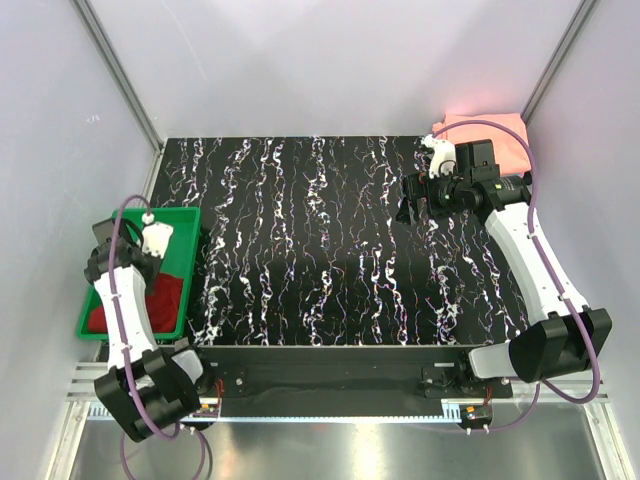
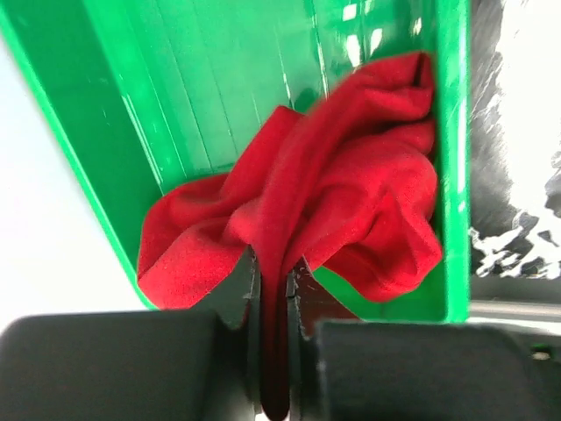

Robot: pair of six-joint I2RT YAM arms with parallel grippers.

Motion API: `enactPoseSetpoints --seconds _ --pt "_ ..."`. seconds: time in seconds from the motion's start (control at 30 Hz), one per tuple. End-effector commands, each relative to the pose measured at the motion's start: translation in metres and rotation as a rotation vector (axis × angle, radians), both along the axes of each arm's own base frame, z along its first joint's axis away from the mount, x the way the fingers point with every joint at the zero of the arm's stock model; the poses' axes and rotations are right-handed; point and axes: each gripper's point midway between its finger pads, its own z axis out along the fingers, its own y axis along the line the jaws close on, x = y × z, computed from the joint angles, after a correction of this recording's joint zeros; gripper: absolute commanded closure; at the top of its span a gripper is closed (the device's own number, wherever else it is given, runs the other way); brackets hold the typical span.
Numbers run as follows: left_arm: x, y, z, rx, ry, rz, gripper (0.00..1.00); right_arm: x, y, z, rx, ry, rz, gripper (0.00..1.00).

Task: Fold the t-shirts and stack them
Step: Grab the tshirt from the pile, then move the tshirt to the center of the board

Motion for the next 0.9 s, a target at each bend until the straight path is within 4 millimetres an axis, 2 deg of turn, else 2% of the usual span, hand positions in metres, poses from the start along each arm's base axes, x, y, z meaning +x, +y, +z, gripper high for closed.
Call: enactPoseSetpoints --seconds 0.0,0.03,0.07,0.1,0.13,0.17,0.2,0.23,0.27,0.3,0.33,0.37,0.4,0.43,0.47,0.5,0.53,0.57,0.6,0.67,0.7,0.73,0.83,0.87 --pt "0.042 -0.005 0.051 -0.047 -0.233 0.001 1.0 0.009 0.001 0.019 -0.003 -0.07 0.018 0.0" --pt "0.056 -0.006 0.078 -0.052 -0.311 0.007 1.0 0.011 0.0 0.021 -0.006 -0.08 0.015 0.0" --pt "0.067 -0.011 0.093 -0.072 -0.364 -0.006 1.0 0.016 -0.004 0.022 -0.024 -0.094 0.001 0.0" --pt "0.076 -0.013 0.109 -0.079 -0.405 -0.009 1.0 0.021 -0.006 0.031 -0.03 -0.123 -0.013 0.0" --pt "0.094 -0.02 0.14 -0.091 -0.478 -0.025 1.0 0.029 -0.009 0.038 -0.042 -0.153 -0.033 0.0" --pt "0.104 -0.029 0.157 -0.12 -0.526 -0.054 1.0 0.037 -0.013 0.042 -0.056 -0.171 -0.059 0.0" --pt "0.114 -0.034 0.174 -0.132 -0.571 -0.066 1.0 0.047 -0.022 0.059 -0.085 -0.224 -0.112 0.0" --pt "0.129 -0.047 0.203 -0.164 -0.639 -0.088 1.0 0.055 -0.026 0.067 -0.094 -0.255 -0.141 0.0" --pt "0.138 -0.055 0.22 -0.171 -0.682 -0.107 1.0 0.065 -0.032 0.072 -0.116 -0.274 -0.182 0.0" --pt "0.153 -0.075 0.227 -0.208 -0.69 -0.151 1.0 0.071 -0.034 0.088 -0.111 -0.308 -0.201 0.0" --pt "0.161 -0.084 0.257 -0.191 -0.75 -0.177 1.0 0.074 -0.036 0.093 -0.113 -0.315 -0.214 0.02" --pt "0.167 -0.096 0.267 -0.198 -0.763 -0.205 1.0 0.079 -0.037 0.091 -0.122 -0.309 -0.224 0.04" --pt "0.174 -0.121 0.277 -0.224 -0.771 -0.269 1.0 0.081 -0.037 0.101 -0.117 -0.328 -0.229 0.06" --pt "0.185 -0.134 0.296 -0.241 -0.802 -0.295 1.0 0.081 -0.038 0.1 -0.117 -0.321 -0.228 0.1" --pt "0.188 -0.148 0.298 -0.265 -0.784 -0.321 1.0 0.082 -0.038 0.101 -0.111 -0.32 -0.23 0.11" --pt "0.199 -0.175 0.293 -0.317 -0.751 -0.362 1.0 0.081 -0.039 0.1 -0.109 -0.318 -0.233 0.11" --pt "0.2 -0.189 0.309 -0.343 -0.78 -0.391 1.0 0.081 -0.039 0.098 -0.106 -0.31 -0.228 0.09" --pt "0.202 -0.202 0.307 -0.372 -0.765 -0.404 1.0 0.079 -0.04 0.098 -0.105 -0.311 -0.227 0.01" --pt "0.2 -0.227 0.305 -0.408 -0.749 -0.451 1.0 0.078 -0.04 0.093 -0.11 -0.302 -0.224 0.0" --pt "0.203 -0.253 0.284 -0.435 -0.686 -0.498 1.0 0.073 -0.038 0.088 -0.116 -0.288 -0.197 0.0" --pt "0.199 -0.276 0.273 -0.449 -0.649 -0.557 1.0 0.071 -0.038 0.083 -0.123 -0.276 -0.193 0.0" --pt "0.196 -0.286 0.256 -0.458 -0.6 -0.574 1.0 0.07 -0.04 0.082 -0.126 -0.278 -0.199 0.0" --pt "0.188 -0.316 0.228 -0.523 -0.51 -0.606 0.98 0.069 -0.046 0.074 -0.151 -0.268 -0.22 0.0" --pt "0.187 -0.323 0.225 -0.551 -0.493 -0.612 0.6 0.068 -0.048 0.073 -0.161 -0.271 -0.223 0.0"
